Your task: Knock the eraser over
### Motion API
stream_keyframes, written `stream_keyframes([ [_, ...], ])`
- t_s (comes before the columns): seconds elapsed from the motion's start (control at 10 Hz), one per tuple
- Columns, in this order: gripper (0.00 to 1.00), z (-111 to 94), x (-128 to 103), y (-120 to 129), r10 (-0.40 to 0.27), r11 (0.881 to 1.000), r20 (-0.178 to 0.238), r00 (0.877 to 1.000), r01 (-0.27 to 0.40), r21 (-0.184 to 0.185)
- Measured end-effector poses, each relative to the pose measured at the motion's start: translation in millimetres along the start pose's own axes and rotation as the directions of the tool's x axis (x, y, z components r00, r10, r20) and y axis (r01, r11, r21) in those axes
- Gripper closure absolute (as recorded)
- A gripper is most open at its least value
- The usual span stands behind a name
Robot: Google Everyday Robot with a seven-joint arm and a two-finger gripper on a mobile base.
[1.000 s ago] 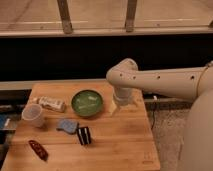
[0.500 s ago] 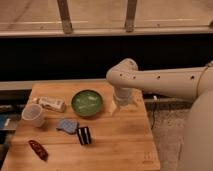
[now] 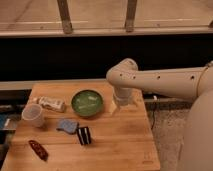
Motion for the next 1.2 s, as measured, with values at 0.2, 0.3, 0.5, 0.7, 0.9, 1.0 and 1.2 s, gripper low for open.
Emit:
stream_keyframes([
  [0.2, 0.37, 0, 0, 0, 0.000, 1.000, 0.000, 1.000, 0.000, 0.000],
  [0.3, 0.45, 0, 0, 0, 0.000, 1.000, 0.000, 1.000, 0.000, 0.000],
  [0.5, 0.67, 0, 0, 0, 0.000, 1.000, 0.000, 1.000, 0.000, 0.000],
  [0.7, 0.86, 0, 0, 0, 0.000, 1.000, 0.002, 1.000, 0.000, -0.001],
  [0.9, 1.00, 1, 3, 16, -0.037, 0.997, 0.009, 0.999, 0.037, -0.063],
  [1.0, 1.00, 2, 6, 29, -0.061, 0.994, 0.009, 0.998, 0.062, -0.088],
  [1.2, 1.00, 2, 10, 69, -0.147, 0.974, 0.030, 0.989, 0.150, -0.167],
])
